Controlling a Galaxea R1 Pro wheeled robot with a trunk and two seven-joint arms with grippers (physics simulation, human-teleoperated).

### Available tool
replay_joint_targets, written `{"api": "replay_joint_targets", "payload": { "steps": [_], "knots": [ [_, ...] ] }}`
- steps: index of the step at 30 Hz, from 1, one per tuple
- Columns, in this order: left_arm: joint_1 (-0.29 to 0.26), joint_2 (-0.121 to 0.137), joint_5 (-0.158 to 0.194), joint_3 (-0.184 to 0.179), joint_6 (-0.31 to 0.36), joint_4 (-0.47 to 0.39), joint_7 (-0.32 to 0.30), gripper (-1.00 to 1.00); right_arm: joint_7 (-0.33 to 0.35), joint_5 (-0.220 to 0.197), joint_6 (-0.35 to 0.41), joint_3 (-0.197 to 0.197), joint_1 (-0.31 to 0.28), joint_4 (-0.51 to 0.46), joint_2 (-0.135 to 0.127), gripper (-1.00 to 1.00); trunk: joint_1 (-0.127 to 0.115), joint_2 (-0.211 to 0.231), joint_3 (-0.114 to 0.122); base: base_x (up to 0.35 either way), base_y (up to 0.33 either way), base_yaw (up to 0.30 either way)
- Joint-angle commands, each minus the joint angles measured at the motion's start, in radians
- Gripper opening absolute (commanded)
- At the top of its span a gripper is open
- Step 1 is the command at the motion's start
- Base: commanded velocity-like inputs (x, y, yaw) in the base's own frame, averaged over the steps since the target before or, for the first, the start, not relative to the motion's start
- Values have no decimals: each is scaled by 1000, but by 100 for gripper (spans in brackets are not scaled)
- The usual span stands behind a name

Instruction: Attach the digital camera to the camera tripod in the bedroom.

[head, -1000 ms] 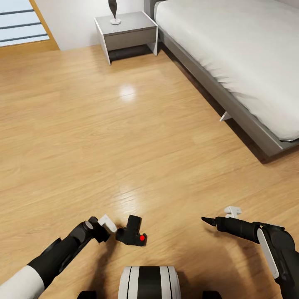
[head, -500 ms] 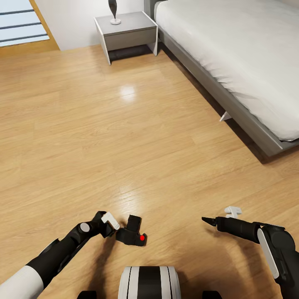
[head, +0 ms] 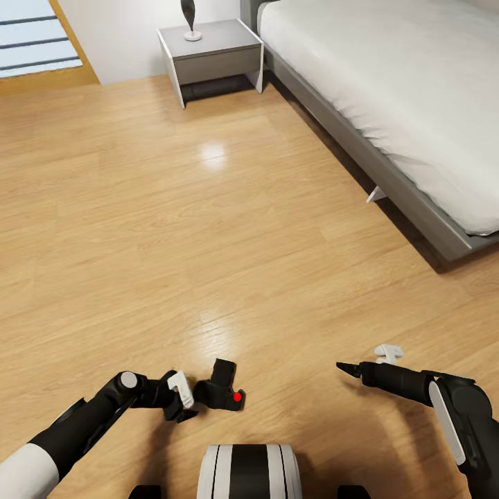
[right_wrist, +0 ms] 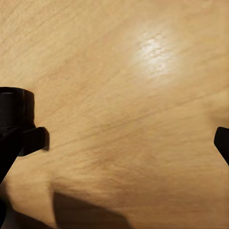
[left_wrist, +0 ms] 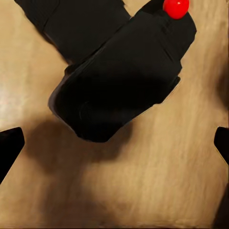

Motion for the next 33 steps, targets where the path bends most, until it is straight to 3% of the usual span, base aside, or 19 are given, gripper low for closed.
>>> {"api": "replay_joint_targets", "payload": {
  "steps": [1,7,17,24,30,33],
  "knots": [
    [0,5,-10,0,4,-3,-27,100,-2,-8,8,-1,0,0,0,100,0,0,-1,0,0,0],
    [0,11,-29,5,-8,-6,-95,100,-2,-9,8,-1,0,0,0,100,0,0,-1,0,0,0],
    [0,17,-72,5,-89,-7,-116,100,-1,-9,8,-1,0,0,0,100,0,0,-1,0,0,0],
    [0,21,-145,7,-206,-4,-119,100,-1,-9,9,-1,0,0,0,100,0,0,-1,0,0,0],
    [0,19,-185,19,-244,-8,-120,100,-1,-9,10,-1,0,1,-1,100,0,0,-1,0,0,0],
    [-18,2,-201,36,-261,9,-103,100,-6,9,11,-9,0,9,4,100,0,0,-1,0,0,0]
  ]
}}
